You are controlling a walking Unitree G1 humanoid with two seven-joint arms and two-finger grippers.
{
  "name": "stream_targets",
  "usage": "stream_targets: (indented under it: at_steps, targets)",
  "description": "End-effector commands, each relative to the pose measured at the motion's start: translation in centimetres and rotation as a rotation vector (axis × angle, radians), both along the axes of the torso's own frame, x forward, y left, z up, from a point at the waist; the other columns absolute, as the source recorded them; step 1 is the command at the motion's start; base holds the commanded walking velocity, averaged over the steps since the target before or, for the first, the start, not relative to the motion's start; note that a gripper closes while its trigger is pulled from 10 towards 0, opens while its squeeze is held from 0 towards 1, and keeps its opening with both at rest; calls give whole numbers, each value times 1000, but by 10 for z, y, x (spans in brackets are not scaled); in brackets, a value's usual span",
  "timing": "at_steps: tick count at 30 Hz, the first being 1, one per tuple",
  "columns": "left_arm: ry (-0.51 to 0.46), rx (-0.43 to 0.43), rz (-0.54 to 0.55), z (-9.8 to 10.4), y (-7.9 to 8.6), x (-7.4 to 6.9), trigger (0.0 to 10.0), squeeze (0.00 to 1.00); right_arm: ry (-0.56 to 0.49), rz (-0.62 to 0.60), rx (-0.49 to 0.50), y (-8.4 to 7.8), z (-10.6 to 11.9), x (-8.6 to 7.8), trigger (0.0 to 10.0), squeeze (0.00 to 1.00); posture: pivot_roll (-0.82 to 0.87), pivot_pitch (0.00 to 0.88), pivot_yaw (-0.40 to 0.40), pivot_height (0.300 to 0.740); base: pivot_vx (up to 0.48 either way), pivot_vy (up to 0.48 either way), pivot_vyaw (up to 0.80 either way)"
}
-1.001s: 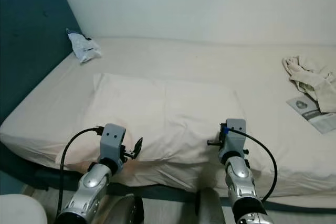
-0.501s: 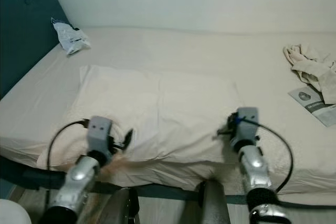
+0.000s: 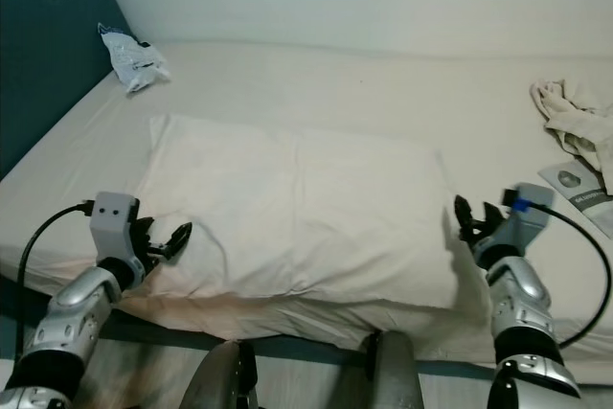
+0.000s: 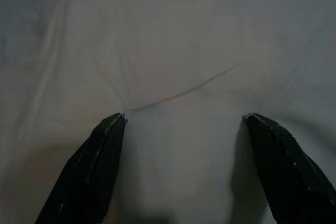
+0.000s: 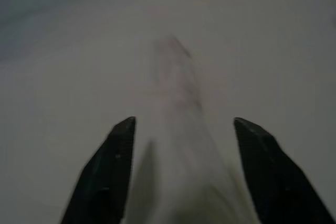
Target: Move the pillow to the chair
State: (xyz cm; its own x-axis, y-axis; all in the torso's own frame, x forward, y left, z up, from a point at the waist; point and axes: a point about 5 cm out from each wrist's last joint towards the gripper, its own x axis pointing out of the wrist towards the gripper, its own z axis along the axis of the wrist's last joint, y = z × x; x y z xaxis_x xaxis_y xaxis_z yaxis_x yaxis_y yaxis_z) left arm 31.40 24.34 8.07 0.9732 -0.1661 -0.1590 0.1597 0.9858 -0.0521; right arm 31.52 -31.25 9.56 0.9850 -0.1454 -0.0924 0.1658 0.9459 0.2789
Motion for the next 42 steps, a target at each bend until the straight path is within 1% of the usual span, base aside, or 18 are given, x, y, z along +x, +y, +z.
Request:
stream_targets:
  at_steps: [1,2,4,5,7,13,17,18,20,21,22,23,24,25,26,27,34,42]
  targets:
    - [86,8,10,-13,5,-4,10000,0,70,-57,53,-3,-13,-5,10000,165,31,172,54,592,0,0,0]
    - [107,10,24,-16,4,-2,10000,0,98,-86,65,-6,-17,-7,10000,0,35,173,53,592,0,0,0]
    - [119,0,34,-18,2,-1,10000,0,105,-102,95,-7,-20,-9,10000,0,37,173,52,592,0,0,0]
    - [173,-76,16,-25,-8,3,10000,0,136,-98,188,-2,-28,-9,10000,0,39,176,54,592,0,0,0]
    - [218,-152,-49,-29,-23,6,10000,0,177,-42,241,10,-36,-8,10000,0,41,179,56,592,0,0,0]
    - [295,-280,-206,-32,-55,9,10000,0,273,121,259,37,-49,-5,10000,0,43,184,56,592,0,0,0]
    - [316,-261,-307,-32,-71,9,10000,0,309,191,253,50,-53,-3,10000,0,43,183,54,592,0,0,0]
    - [311,-192,-418,-32,-83,6,10000,0,302,231,257,57,-52,0,10000,0,43,185,51,592,0,0,0]
    - [306,-140,-465,-33,-87,5,10000,0,298,245,258,60,-51,1,10000,0,43,185,51,592,0,0,0]
    - [294,-100,-495,-33,-91,5,3647,0,296,261,254,63,-50,2,10000,0,44,184,49,592,0,0,0]
    - [291,-84,-509,-32,-94,6,0,0,300,271,245,64,-50,3,10000,0,43,185,47,592,0,0,0]
    - [288,-76,-520,-31,-96,6,0,0,298,279,253,66,-50,4,10000,0,44,186,46,592,0,0,0]
    - [279,-73,-525,-30,-97,7,0,0,296,288,262,67,-49,4,7333,0,45,185,46,592,0,0,0]
    - [273,-71,-518,-28,-97,9,0,0,293,297,267,69,-49,5,3255,0,45,185,46,592,0,0,0]
    - [273,-71,-518,-28,-97,9,0,0,293,297,267,69,-49,5,3255,0,45,185,46,592,0,0,0]
    - [262,-62,-507,-26,-97,10,0,0,284,335,278,75,-48,7,0,0,45,184,47,592,0,0,0]
    - [257,-47,-498,-30,-107,8,0,0,273,445,282,99,-47,12,0,0,41,177,51,592,0,0,0]
    - [220,-50,-415,-31,-107,7,0,0,239,467,274,109,-43,16,0,0,39,172,48,592,0,0,0]
